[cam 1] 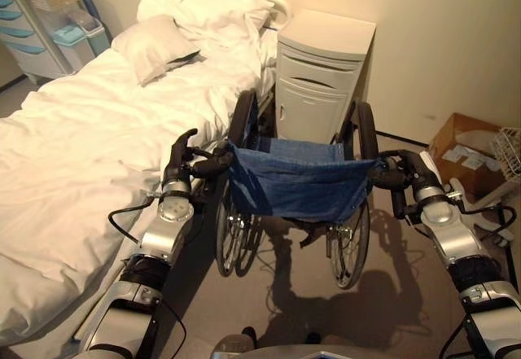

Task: Push the wheelchair next to the bed

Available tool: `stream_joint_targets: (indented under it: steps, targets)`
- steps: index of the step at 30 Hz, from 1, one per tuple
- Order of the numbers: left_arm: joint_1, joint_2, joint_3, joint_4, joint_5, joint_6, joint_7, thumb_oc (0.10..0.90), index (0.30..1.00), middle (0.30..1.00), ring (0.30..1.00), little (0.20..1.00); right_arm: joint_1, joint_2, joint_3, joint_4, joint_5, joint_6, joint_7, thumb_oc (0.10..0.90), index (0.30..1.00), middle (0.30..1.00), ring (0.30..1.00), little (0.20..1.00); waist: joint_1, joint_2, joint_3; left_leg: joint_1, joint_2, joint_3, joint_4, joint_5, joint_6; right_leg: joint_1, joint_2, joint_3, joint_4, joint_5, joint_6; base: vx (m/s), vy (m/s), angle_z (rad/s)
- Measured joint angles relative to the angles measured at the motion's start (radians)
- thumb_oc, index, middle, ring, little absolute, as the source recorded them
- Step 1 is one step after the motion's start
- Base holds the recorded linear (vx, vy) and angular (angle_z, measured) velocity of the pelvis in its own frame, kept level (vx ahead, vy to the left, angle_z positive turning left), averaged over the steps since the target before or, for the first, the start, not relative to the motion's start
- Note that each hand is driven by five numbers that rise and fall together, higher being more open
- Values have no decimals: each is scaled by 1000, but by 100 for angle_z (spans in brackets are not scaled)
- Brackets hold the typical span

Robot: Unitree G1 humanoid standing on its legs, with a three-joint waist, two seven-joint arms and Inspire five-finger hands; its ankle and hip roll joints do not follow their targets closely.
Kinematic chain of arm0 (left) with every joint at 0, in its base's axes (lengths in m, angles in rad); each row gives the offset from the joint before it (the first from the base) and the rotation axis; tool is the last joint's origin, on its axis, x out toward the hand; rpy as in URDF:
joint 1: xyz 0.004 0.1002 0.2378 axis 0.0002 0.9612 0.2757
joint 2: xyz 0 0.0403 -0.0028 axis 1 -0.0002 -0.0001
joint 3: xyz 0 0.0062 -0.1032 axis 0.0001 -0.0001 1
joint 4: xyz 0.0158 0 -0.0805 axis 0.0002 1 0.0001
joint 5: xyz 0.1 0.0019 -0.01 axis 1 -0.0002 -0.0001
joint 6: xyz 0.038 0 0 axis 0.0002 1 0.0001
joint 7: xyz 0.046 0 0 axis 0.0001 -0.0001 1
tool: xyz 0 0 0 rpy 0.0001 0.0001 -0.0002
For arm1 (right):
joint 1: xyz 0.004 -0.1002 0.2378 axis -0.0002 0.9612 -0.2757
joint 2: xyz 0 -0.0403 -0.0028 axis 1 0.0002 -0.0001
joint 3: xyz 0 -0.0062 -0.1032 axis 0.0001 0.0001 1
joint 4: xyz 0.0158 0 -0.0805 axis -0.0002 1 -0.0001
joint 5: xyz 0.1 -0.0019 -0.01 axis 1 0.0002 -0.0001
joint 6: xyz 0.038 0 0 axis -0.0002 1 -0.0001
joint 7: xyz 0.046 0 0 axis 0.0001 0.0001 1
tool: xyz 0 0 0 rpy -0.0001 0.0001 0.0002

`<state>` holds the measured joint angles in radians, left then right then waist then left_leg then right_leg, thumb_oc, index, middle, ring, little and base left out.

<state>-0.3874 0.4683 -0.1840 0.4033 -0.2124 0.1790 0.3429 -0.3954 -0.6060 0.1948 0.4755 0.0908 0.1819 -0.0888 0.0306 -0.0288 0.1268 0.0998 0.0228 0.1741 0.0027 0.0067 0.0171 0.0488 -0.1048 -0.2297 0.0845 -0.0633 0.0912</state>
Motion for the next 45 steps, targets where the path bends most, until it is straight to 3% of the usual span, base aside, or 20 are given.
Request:
stream_joint_targets:
  steps: [3, 6, 17, 23, 32, 36, 45]
  targets:
    - [46, -2, 16, -25, 0, -1, 2, 800, 900, 900, 900, 900, 24, 0, -20, -51, 31, 7, 0, 800, 900, 900, 900, 900, -13, 30, 0, 24, -4, 0, -20, 0, 0, 27, 2, 2, -27, 4, 6, 6, 6, -1]
    - [84, -3, 33, -57, -6, -19, 9, 800, 900, 900, 900, 900, 50, -2, -32, -91, 39, 6, -1, 800, 900, 900, 900, 900, -14, 43, -1, 37, -3, 0, -35, 0, 0, 34, 6, 4, -34, 5, 6, 13, 10, -3]
    - [206, -18, 84, -226, -80, -64, 57, 800, 900, 900, 900, 900, 152, 0, -92, -246, 49, 3, -48, 800, 900, 900, 900, 900, -13, 38, 32, 56, -2, 2, -61, 0, 0, 57, 15, 4, -73, 13, 10, 0, 0, 0]
    - [261, -26, 113, -278, -126, -104, 53, 800, 900, 900, 900, 900, 199, 36, -143, -290, 141, -43, -74, 800, 900, 900, 900, 900, -13, 43, 46, 63, -2, 3, -79, 0, 0, 67, 19, 4, -101, 21, 12, 1, 3, -1]
    - [338, -33, 177, -394, -315, -165, -64, 800, 900, 900, 900, 900, 251, 42, -188, -346, 235, -71, -74, 800, 900, 900, 900, 900, -9, 39, 66, 63, -3, 9, -88, 0, 0, 68, 19, 4, -108, 21, 12, 0, 0, 0]
    - [351, -39, 198, -404, -474, -142, -183, 800, 900, 900, 900, 900, 252, 53, -193, -351, 239, -72, -74, 800, 900, 900, 900, 900, -9, 38, 68, 63, -3, 18, -89, 0, 0, 66, 19, 5, -110, 22, 13, 0, 0, 0]
    - [353, -20, 242, -389, -753, -96, -261, 800, 900, 900, 900, 900, 252, 53, -199, -350, 275, -72, -74, 800, 900, 900, 900, 900, -7, 38, 68, 63, -4, 21, -91, 0, 0, 68, 19, 6, -117, 26, 14, 0, 0, 0]
